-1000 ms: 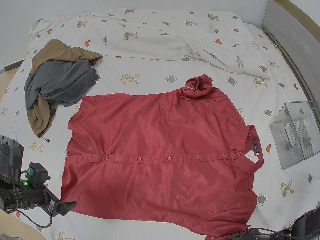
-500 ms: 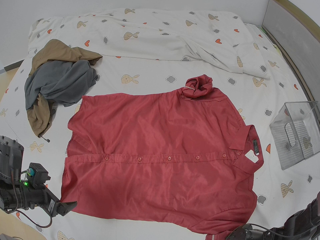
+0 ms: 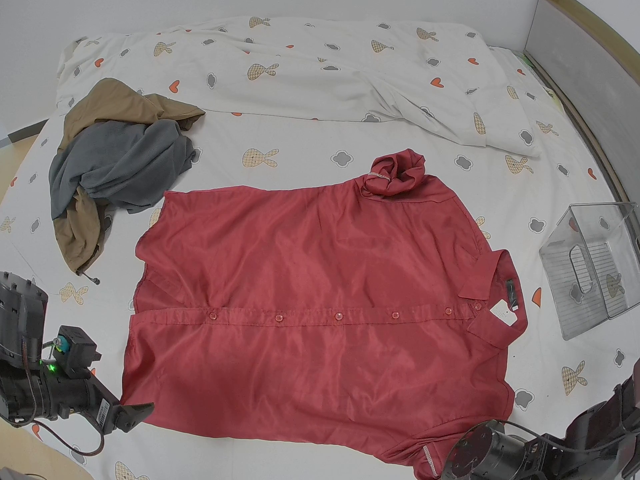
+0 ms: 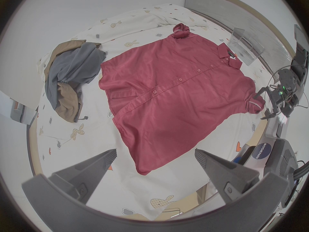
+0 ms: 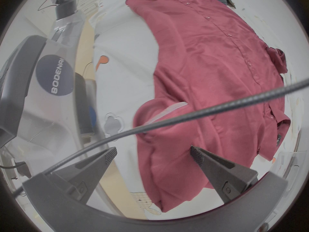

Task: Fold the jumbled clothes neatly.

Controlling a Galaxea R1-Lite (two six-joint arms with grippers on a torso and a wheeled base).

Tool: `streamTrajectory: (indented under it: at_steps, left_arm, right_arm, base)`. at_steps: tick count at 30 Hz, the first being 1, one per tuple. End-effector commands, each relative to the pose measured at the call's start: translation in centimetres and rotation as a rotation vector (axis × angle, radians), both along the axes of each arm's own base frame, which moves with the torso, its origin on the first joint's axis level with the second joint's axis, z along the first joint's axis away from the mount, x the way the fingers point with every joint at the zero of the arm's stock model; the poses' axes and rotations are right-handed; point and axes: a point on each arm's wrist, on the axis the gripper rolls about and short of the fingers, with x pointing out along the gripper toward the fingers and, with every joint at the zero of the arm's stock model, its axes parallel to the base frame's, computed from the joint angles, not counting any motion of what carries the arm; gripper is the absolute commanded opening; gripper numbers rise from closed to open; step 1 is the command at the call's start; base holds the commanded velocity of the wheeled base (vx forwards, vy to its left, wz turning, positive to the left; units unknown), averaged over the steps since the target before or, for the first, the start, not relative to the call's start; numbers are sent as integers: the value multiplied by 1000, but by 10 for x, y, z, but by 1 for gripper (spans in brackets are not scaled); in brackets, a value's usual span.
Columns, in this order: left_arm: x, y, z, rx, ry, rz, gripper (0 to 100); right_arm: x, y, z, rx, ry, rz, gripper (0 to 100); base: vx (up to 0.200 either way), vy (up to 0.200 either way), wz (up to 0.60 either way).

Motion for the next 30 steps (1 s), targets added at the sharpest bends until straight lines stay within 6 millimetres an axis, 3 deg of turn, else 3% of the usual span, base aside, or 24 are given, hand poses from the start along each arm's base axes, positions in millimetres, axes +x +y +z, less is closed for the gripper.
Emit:
streamTrajectory:
  at_steps: [1, 17, 30]
  left_arm:
    - [0, 0, 0, 0, 1, 0, 100]
    - [0, 0, -3, -4, -17, 0, 100]
    - [0, 0, -3, -5, -20, 0, 100]
  right_arm:
    - [8, 1, 4, 10, -30, -24, 100]
    - [11, -1, 3, 22, -49, -44, 100]
    - [14, 3, 5, 6, -197, -94, 100]
  base:
    - [0, 0, 0]
    - [0, 0, 0]
    - [0, 0, 0]
